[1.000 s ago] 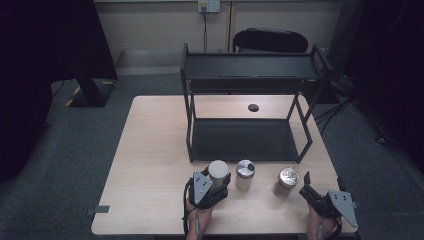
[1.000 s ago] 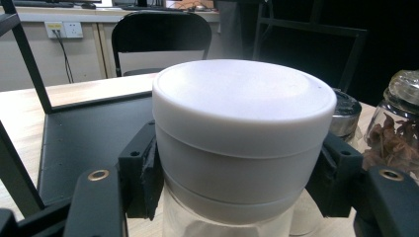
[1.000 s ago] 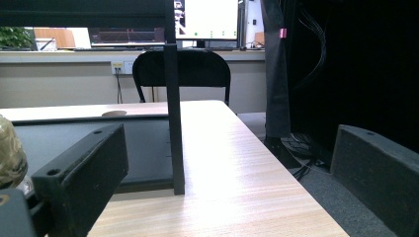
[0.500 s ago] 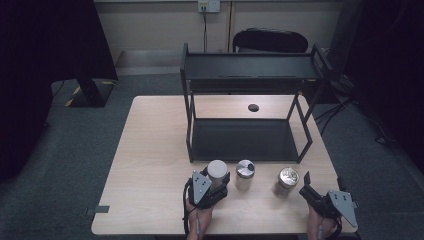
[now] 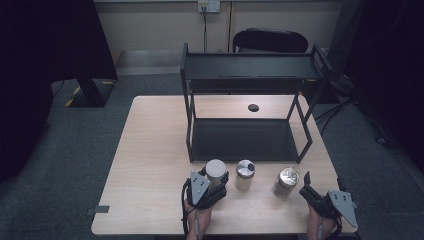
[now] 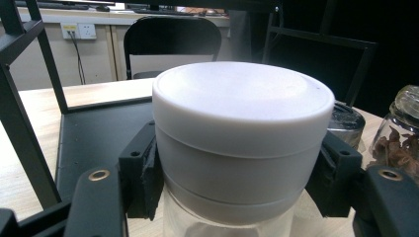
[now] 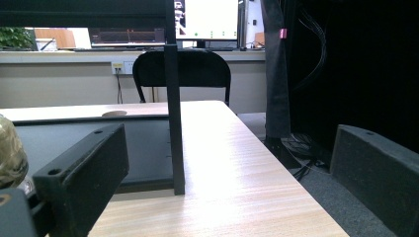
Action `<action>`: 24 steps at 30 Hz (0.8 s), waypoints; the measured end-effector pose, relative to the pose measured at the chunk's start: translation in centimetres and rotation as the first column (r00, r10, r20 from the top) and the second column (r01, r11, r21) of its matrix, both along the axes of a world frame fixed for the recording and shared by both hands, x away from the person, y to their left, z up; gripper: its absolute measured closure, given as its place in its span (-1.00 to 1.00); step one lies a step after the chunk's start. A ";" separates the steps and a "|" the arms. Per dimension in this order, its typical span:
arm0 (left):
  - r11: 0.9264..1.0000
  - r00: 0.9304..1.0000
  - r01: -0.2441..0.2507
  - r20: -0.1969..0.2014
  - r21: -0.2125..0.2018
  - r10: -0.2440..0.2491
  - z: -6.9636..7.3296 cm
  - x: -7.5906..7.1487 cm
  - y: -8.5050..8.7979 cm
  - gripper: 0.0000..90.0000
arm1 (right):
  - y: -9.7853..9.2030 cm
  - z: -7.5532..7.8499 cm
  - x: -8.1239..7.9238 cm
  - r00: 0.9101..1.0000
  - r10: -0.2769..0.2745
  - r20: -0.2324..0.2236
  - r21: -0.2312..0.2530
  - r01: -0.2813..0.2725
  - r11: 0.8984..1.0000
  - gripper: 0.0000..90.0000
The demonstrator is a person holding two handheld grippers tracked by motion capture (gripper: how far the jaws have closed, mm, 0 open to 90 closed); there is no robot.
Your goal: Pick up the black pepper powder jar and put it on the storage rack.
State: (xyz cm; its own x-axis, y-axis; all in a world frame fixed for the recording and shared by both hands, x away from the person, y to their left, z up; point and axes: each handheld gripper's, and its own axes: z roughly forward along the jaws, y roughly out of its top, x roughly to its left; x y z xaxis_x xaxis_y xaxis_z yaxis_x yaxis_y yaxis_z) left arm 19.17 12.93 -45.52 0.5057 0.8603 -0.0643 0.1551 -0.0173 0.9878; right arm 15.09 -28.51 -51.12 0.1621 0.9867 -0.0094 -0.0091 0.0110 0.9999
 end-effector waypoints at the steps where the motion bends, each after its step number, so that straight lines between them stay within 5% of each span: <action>1: 1.000 1.000 0.000 0.003 0.003 0.000 0.0 0.0 0.0 -0.24 | 0.0 0.0 0.0 1.000 0.000 0.000 0.000 0.000 1.000 -0.99; 24: 0.999 0.999 0.012 0.038 0.030 -0.013 1.6 0.4 0.1 -0.24 | 0.0 0.0 0.0 1.000 -0.001 0.000 0.000 0.001 1.000 -0.99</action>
State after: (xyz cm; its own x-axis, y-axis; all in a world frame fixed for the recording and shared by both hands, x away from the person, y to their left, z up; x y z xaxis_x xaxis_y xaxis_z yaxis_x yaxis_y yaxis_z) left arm 19.58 13.08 -43.92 0.5180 0.8552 -0.0195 0.1168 -0.0481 0.9920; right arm 15.09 -28.49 -51.12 0.1631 0.9866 -0.0091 -0.0091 0.0107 0.9999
